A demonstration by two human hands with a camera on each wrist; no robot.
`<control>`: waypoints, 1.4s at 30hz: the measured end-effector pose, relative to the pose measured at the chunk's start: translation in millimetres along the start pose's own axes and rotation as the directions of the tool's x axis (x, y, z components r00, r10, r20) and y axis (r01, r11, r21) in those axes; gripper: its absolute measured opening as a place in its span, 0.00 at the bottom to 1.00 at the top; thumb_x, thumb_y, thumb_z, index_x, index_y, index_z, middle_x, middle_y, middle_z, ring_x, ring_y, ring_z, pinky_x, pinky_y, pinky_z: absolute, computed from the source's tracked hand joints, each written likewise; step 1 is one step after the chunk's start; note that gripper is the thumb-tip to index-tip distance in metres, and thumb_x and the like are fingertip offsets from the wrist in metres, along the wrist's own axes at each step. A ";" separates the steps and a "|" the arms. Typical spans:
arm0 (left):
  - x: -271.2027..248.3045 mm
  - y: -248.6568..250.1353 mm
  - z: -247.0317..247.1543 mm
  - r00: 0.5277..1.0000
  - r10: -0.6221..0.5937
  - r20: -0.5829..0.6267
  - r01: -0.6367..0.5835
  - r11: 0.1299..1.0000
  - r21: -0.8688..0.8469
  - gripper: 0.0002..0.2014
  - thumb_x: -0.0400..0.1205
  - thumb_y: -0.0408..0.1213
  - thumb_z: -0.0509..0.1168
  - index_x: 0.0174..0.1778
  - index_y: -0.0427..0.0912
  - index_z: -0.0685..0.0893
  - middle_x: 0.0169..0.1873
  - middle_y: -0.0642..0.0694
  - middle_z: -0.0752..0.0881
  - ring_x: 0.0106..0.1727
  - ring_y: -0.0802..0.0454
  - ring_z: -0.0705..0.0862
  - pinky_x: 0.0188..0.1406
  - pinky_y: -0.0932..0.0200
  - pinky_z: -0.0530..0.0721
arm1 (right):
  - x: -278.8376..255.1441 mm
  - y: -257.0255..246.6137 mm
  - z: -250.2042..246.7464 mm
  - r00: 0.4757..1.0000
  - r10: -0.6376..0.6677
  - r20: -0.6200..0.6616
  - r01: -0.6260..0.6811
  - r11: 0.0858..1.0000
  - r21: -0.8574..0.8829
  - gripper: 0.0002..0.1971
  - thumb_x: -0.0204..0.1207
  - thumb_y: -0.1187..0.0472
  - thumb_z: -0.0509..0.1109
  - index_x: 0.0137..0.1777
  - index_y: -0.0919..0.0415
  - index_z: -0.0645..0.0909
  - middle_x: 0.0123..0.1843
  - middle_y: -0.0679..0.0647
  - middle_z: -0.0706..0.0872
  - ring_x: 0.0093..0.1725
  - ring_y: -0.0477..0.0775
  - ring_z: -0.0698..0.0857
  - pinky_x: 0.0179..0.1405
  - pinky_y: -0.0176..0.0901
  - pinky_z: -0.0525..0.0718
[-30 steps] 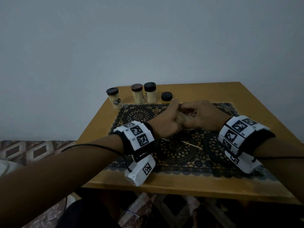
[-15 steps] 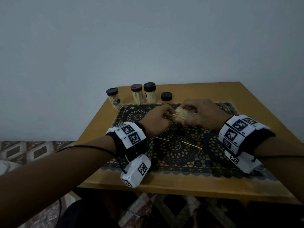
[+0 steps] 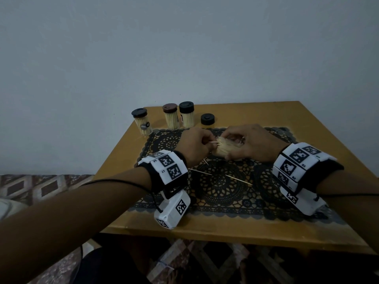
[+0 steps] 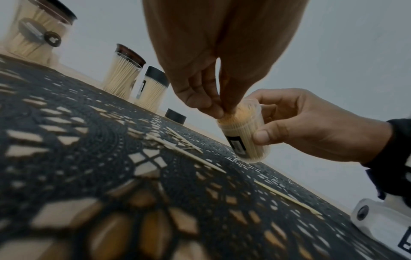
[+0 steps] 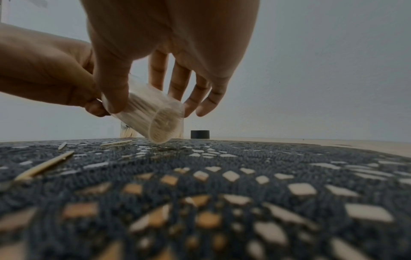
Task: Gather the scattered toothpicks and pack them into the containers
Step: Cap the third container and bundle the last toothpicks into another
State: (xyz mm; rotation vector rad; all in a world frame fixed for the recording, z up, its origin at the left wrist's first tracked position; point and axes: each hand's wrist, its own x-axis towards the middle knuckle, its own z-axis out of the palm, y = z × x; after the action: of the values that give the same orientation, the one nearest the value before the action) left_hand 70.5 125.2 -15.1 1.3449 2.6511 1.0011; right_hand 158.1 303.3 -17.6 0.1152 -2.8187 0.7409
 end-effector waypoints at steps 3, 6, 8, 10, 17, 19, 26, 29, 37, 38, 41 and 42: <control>1.3 -4.4 0.6 1.000 -0.010 0.010 0.010 0.998 -0.062 0.03 0.78 0.33 0.71 0.47 0.42 0.86 0.43 0.47 0.87 0.43 0.52 0.85 0.46 0.57 0.84 | 0.8 1.8 0.4 1.000 0.004 -0.008 -0.003 1.000 0.016 0.24 0.62 0.54 0.85 0.59 0.53 0.85 0.52 0.49 0.87 0.50 0.48 0.84 0.47 0.37 0.81; 0.0 -6.4 2.0 0.984 -0.020 0.174 0.033 0.997 -0.075 0.10 0.78 0.27 0.67 0.52 0.43 0.86 0.43 0.45 0.87 0.42 0.52 0.83 0.43 0.57 0.82 | 0.9 3.4 0.1 1.000 0.008 -0.007 -0.008 1.000 0.002 0.24 0.62 0.55 0.85 0.59 0.54 0.85 0.51 0.48 0.87 0.49 0.46 0.82 0.43 0.29 0.76; -0.8 -7.3 0.3 0.969 -0.046 0.244 0.071 0.993 -0.096 0.17 0.77 0.22 0.62 0.59 0.41 0.84 0.43 0.39 0.87 0.38 0.50 0.81 0.37 0.57 0.79 | 1.3 3.4 0.2 1.000 0.009 0.002 -0.009 1.000 -0.008 0.25 0.62 0.55 0.85 0.60 0.55 0.85 0.52 0.49 0.87 0.50 0.47 0.82 0.44 0.33 0.76; -1.5 -6.6 -2.1 0.952 -0.061 0.300 0.111 0.982 -0.155 0.18 0.76 0.19 0.60 0.58 0.37 0.84 0.39 0.39 0.85 0.36 0.49 0.79 0.34 0.59 0.76 | 1.0 3.2 0.4 1.000 0.020 0.004 -0.020 1.000 -0.011 0.25 0.62 0.55 0.85 0.60 0.55 0.85 0.53 0.50 0.87 0.50 0.48 0.83 0.46 0.38 0.77; 0.7 -4.5 -8.0 0.927 -0.098 0.361 0.228 0.912 -0.340 0.14 0.78 0.17 0.58 0.51 0.37 0.82 0.41 0.40 0.80 0.39 0.45 0.79 0.41 0.49 0.80 | 0.8 3.1 1.2 1.000 0.012 -0.004 -0.012 1.000 -0.005 0.24 0.61 0.54 0.85 0.58 0.54 0.86 0.50 0.48 0.87 0.48 0.45 0.83 0.41 0.29 0.75; 2.0 -5.0 -11.5 0.932 -0.114 0.345 0.248 0.894 -0.373 0.15 0.77 0.16 0.57 0.53 0.36 0.81 0.42 0.40 0.81 0.39 0.47 0.80 0.40 0.52 0.82 | 0.5 2.4 0.9 1.000 0.018 -0.011 -0.018 1.000 0.010 0.24 0.61 0.54 0.85 0.59 0.55 0.86 0.50 0.48 0.87 0.49 0.46 0.83 0.44 0.33 0.79; 13.9 -29.5 -32.6 0.918 0.044 0.395 -0.201 0.908 0.367 0.25 0.78 0.21 0.60 0.69 0.46 0.80 0.67 0.45 0.79 0.68 0.47 0.75 0.64 0.55 0.76 | 0.9 4.0 0.1 0.996 0.055 -0.065 -0.057 0.998 -0.033 0.21 0.64 0.54 0.83 0.57 0.56 0.85 0.50 0.52 0.88 0.48 0.52 0.84 0.48 0.51 0.84; 16.1 -31.0 -27.0 0.838 0.034 0.544 -0.311 0.850 0.426 0.21 0.81 0.26 0.63 0.69 0.47 0.81 0.69 0.46 0.79 0.69 0.46 0.76 0.68 0.50 0.75 | 0.3 4.1 -1.1 0.995 0.063 -0.083 -0.068 0.996 -0.057 0.21 0.65 0.54 0.83 0.57 0.56 0.85 0.50 0.51 0.87 0.47 0.51 0.83 0.45 0.46 0.82; 20.6 -32.6 -15.9 0.836 0.048 0.546 -0.314 0.860 0.404 0.10 0.75 0.21 0.63 0.43 0.39 0.83 0.46 0.46 0.81 0.51 0.45 0.79 0.50 0.51 0.79 | 0.9 6.9 -0.3 0.985 0.122 -0.124 -0.130 0.990 -0.052 0.23 0.64 0.52 0.83 0.58 0.56 0.85 0.49 0.51 0.87 0.47 0.53 0.83 0.44 0.46 0.81; 18.6 -31.3 -17.3 0.828 0.038 0.560 -0.307 0.866 0.395 0.10 0.75 0.21 0.62 0.43 0.39 0.83 0.48 0.44 0.81 0.51 0.45 0.78 0.51 0.50 0.79 | 1.0 7.1 -0.6 0.983 0.132 -0.131 -0.139 0.989 -0.051 0.22 0.64 0.53 0.83 0.58 0.56 0.85 0.49 0.51 0.86 0.47 0.53 0.83 0.43 0.45 0.80; 6.7 -27.7 -21.8 0.823 0.062 0.564 -0.293 0.898 0.329 0.07 0.78 0.25 0.64 0.42 0.41 0.84 0.49 0.43 0.83 0.48 0.48 0.79 0.49 0.53 0.79 | 1.9 7.2 -2.1 0.975 0.162 -0.155 -0.173 0.983 -0.060 0.22 0.64 0.54 0.83 0.57 0.56 0.85 0.49 0.50 0.85 0.47 0.51 0.81 0.37 0.40 0.74; 2.0 -27.3 -22.0 0.822 0.069 0.565 -0.290 0.905 0.311 0.06 0.80 0.28 0.65 0.42 0.43 0.84 0.48 0.45 0.82 0.47 0.50 0.78 0.49 0.54 0.79 | 1.9 7.3 -2.7 0.973 0.169 -0.155 -0.181 0.981 -0.064 0.21 0.64 0.54 0.83 0.57 0.56 0.85 0.49 0.50 0.84 0.47 0.51 0.81 0.37 0.39 0.73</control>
State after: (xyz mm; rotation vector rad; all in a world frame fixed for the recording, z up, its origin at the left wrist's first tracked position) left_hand 43.4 103.1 -11.8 1.6663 2.3586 0.0359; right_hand 155.8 310.9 -18.3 -0.1962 -2.7337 0.6443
